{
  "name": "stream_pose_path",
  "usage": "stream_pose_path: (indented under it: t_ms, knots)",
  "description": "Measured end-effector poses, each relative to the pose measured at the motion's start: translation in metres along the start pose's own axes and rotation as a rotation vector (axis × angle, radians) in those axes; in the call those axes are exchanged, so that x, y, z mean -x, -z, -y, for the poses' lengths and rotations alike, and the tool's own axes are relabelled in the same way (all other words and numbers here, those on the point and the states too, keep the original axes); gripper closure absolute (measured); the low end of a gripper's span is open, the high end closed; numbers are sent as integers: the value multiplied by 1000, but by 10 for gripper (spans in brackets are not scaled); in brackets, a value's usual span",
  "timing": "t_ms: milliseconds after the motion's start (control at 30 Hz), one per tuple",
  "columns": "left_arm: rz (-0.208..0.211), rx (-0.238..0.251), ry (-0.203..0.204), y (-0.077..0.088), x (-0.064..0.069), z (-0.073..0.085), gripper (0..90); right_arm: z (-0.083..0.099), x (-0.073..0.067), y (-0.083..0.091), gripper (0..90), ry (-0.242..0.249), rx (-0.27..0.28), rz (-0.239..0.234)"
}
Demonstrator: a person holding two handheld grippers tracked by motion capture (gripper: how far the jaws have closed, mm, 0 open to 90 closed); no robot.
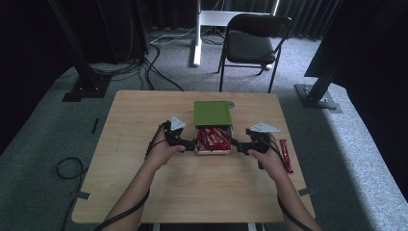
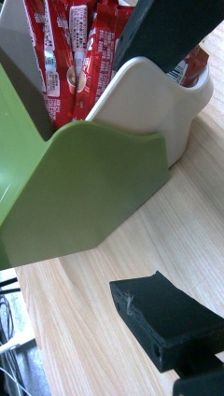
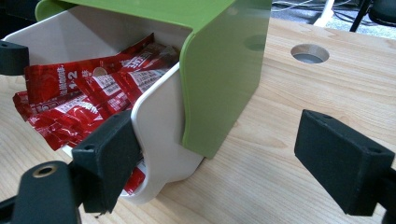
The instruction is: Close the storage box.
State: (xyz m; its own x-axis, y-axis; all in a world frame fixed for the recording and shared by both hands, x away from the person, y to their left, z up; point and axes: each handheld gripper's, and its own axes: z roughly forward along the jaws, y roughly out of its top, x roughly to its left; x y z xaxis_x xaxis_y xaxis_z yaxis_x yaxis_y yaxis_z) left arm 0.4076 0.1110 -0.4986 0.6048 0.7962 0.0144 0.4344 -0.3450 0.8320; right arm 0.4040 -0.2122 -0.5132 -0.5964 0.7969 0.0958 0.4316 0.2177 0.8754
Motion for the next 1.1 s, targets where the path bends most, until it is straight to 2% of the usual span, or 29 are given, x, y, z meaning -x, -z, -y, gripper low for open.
stream_pose_path:
  t_ms: [1100]
  knots:
    - [-41, -8, -7, -16, -10, -10, 9, -10, 6, -16, 140, -25, 0, 48]
